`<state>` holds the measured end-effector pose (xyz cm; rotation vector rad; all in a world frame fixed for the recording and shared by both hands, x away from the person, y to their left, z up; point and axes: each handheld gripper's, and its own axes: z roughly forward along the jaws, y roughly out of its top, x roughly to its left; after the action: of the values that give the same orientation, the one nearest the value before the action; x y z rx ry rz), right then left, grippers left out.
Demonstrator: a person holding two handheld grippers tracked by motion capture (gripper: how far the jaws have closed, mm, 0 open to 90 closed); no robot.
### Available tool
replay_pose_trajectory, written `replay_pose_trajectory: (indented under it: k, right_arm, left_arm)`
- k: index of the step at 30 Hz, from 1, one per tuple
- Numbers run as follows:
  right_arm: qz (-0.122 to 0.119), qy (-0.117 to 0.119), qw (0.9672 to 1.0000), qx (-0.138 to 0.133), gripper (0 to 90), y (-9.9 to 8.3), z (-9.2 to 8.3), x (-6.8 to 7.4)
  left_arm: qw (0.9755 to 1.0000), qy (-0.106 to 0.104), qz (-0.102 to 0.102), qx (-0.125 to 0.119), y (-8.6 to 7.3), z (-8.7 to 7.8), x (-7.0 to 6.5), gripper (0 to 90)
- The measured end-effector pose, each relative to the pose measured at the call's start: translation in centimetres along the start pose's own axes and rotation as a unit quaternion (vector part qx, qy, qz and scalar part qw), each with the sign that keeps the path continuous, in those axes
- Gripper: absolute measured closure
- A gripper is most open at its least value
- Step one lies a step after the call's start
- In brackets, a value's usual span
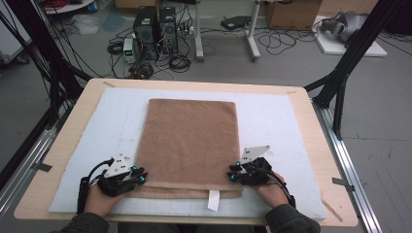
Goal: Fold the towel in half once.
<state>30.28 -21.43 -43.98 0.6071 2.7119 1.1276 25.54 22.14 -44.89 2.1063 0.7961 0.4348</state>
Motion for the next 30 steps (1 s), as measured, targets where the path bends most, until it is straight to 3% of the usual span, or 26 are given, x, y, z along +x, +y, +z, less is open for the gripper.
replay_pose_trajectory:
  k: [4,10,17,20,21,23,27,30]
  right_arm:
    - [0.003,0.011,0.9999,-0.004,84.6,0.1,0.0,-0.3]
    - [0.010,0.015,0.9996,-0.019,86.5,0.3,-0.8,-0.4]
    - [-0.005,0.016,0.9989,-0.045,89.6,1.9,-2.9,0.2]
    - [-0.015,0.019,0.9991,-0.036,89.4,2.1,-3.5,0.7]
    - [-0.016,0.027,0.9989,-0.035,88.1,2.0,-3.6,0.9]
    - [-0.011,0.031,0.9990,-0.031,76.8,1.4,-3.4,1.3]
    - [0.012,0.042,0.9989,-0.015,62.8,-0.1,-1.8,1.4]
    - [0.017,0.037,0.9991,-0.006,63.3,-0.8,-0.5,1.5]
  left_arm:
    - [1.0000,0.002,-0.003,0.001,0.2,0.0,0.0,86.0]
    - [0.9997,0.001,-0.013,-0.022,0.7,-1.1,0.0,86.8]
    - [0.9986,-0.006,-0.014,-0.051,1.9,-3.1,-0.3,86.7]
    - [0.9987,-0.009,-0.006,-0.049,1.6,-3.7,-0.8,86.7]
    - [0.9989,-0.008,-0.003,-0.046,1.4,-3.8,-0.9,86.7]
    - [0.9994,-0.009,-0.004,-0.034,0.7,-3.5,-1.0,85.6]
    - [0.9995,-0.011,-0.027,-0.010,-0.5,-2.3,-0.6,65.3]
    - [0.9995,-0.015,-0.028,-0.003,-1.2,-1.6,-0.5,64.6]
